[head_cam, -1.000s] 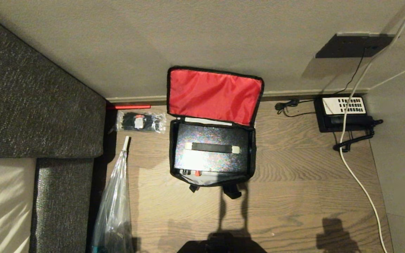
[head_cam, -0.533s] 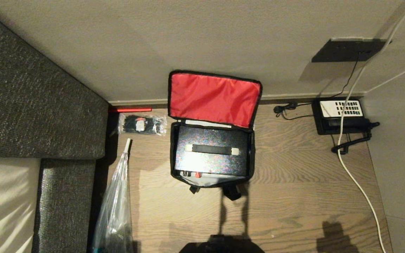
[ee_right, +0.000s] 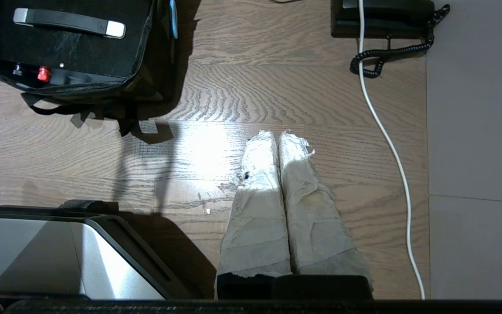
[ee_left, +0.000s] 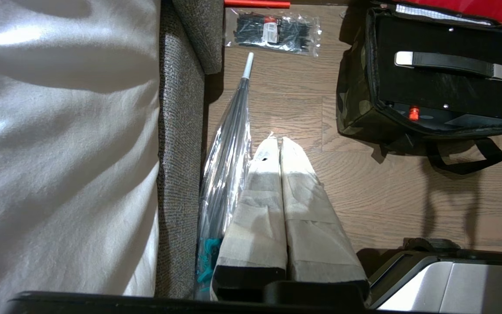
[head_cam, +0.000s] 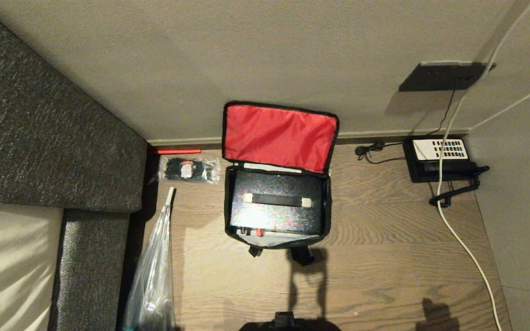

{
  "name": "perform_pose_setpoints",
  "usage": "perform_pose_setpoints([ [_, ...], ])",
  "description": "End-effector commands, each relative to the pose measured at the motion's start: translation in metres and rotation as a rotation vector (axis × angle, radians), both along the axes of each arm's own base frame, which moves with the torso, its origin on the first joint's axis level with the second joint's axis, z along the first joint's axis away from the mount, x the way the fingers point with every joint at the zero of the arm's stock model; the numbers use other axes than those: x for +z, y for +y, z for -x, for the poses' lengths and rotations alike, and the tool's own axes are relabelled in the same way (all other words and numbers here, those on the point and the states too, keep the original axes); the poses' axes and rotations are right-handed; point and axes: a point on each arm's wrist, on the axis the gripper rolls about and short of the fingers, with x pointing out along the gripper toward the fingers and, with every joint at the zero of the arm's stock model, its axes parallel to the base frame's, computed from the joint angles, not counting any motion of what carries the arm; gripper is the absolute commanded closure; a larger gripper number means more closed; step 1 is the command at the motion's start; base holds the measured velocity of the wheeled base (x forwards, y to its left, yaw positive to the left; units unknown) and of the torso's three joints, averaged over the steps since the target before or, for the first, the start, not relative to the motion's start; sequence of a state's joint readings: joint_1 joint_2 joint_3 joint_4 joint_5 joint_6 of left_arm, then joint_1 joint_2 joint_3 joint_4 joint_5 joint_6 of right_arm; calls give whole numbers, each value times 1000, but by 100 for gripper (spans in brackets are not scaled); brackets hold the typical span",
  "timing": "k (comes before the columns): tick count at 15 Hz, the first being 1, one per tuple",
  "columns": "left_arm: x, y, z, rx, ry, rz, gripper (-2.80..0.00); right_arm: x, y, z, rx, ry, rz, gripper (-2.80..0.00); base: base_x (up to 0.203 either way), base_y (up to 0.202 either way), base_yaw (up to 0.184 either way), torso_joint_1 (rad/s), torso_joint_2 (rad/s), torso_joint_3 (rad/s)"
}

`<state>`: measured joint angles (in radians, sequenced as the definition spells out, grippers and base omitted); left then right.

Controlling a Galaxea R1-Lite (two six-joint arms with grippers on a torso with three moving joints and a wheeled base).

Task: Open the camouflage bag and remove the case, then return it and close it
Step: Grip the handle

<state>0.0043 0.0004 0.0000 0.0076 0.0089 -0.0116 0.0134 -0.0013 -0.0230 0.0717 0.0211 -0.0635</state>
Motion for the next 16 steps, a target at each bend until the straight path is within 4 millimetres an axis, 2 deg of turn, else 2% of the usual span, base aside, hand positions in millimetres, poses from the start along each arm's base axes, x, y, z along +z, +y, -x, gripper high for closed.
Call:
perform_pose_setpoints([
  [1, -1, 0, 0, -1, 3, -3, 0, 0, 0, 0, 1, -2, 1, 0, 0, 0, 0, 2, 6, 53],
  [8, -1, 0, 0, -1, 1, -4, 0, 0, 0, 0, 1, -1, 1, 0, 0, 0, 0, 1, 1, 11],
  [12, -1, 0, 0, -1, 0, -1, 0, 0, 0, 0, 1, -1, 1, 0, -131, 0, 1, 2, 2, 7],
  [16, -1, 0, 0, -1, 1, 0, 0, 0, 0, 0, 1, -1, 1, 0, 0, 0, 0, 0, 0, 0],
])
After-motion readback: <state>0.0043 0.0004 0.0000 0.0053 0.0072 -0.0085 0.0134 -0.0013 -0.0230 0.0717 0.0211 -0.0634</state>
